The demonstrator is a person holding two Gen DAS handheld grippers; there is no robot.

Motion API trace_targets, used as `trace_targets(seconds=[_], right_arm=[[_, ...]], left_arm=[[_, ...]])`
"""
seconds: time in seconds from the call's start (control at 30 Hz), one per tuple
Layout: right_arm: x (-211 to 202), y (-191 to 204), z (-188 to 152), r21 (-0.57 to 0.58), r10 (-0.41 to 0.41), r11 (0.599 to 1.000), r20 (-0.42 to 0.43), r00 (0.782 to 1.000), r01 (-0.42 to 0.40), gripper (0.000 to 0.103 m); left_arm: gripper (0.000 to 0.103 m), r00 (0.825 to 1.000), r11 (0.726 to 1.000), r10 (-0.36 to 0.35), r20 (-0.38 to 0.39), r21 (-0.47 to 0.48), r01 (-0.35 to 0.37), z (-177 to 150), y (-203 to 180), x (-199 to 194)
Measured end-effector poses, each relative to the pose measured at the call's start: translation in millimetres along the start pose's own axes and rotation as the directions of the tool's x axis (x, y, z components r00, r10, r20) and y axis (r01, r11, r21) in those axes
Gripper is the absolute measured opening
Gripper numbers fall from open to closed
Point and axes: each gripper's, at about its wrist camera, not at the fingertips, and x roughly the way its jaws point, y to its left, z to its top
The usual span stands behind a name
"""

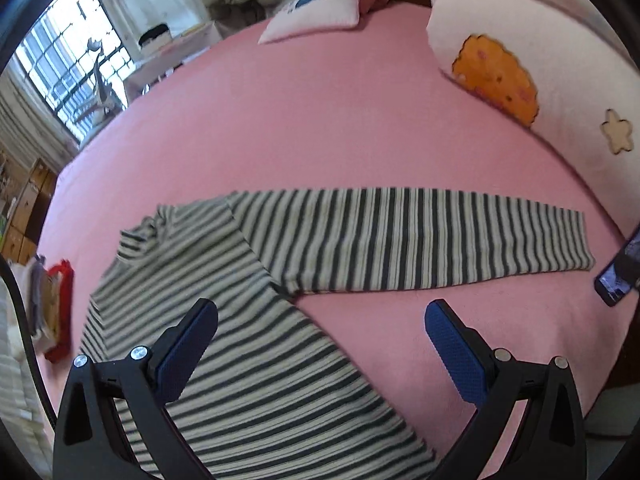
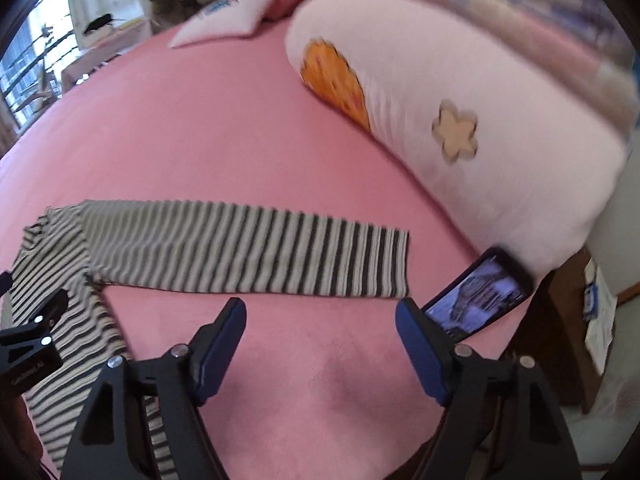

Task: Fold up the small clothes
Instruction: 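Move the right tool toward the cuff of the outstretched striped sleeve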

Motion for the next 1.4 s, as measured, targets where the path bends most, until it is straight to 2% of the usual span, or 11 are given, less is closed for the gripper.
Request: trace_targets(seconds=[0.23,0.43,0.6,0.93,1.13,1.27,1.4], right_arm=[[65.6,-10.9,-16.9,0.126,0.034,0.992,-0.069,0.997,-0.026,0.077],[95.9,-11.2,-19.4,0.244,0.130,0.964,-0.076,0.989,-0.108,0.077],[118.3,-8.5,-15.1,0.300,0.175,0.944,-0.099,0.980,-0.138,0.077],[158.4,-26.1,-5.2,0.386,0.171,0.916,-0.129,0.977,-0.110,0.077],[173.7,-43.9,10.4,0.418,0.140,0.904,-0.090,0.986,-0.090,0.076],[181.2,-43.2,22.3,0.399,0.122,0.913,-0.083,0.989,-0.079,0.062],[176.7,-48.7,15.8,0.407,0.167,0.906,-0.081,0.983,-0.120,0.061]], left_arm=[[0.103,0.999,0.999,0.046,-0.022,0.014,-0.045,-11.1,-12.3,48.3],[0.103,0.997,0.996,0.075,-0.005,0.055,-0.075,-13.8,-13.6,74.2],[0.103,0.995,0.991,0.100,-0.003,0.088,-0.099,-12.5,-13.5,97.3],[0.103,0.996,0.995,0.081,-0.021,0.062,-0.080,-14.1,-7.9,117.8],[0.103,0.997,0.993,0.080,-0.011,0.085,-0.078,-14.6,-12.6,128.1],[0.103,0.997,0.994,0.081,-0.019,0.078,-0.079,-14.8,-9.7,134.5],[0.103,0.997,0.997,0.073,-0.028,0.043,-0.071,-15.0,-3.2,135.8]])
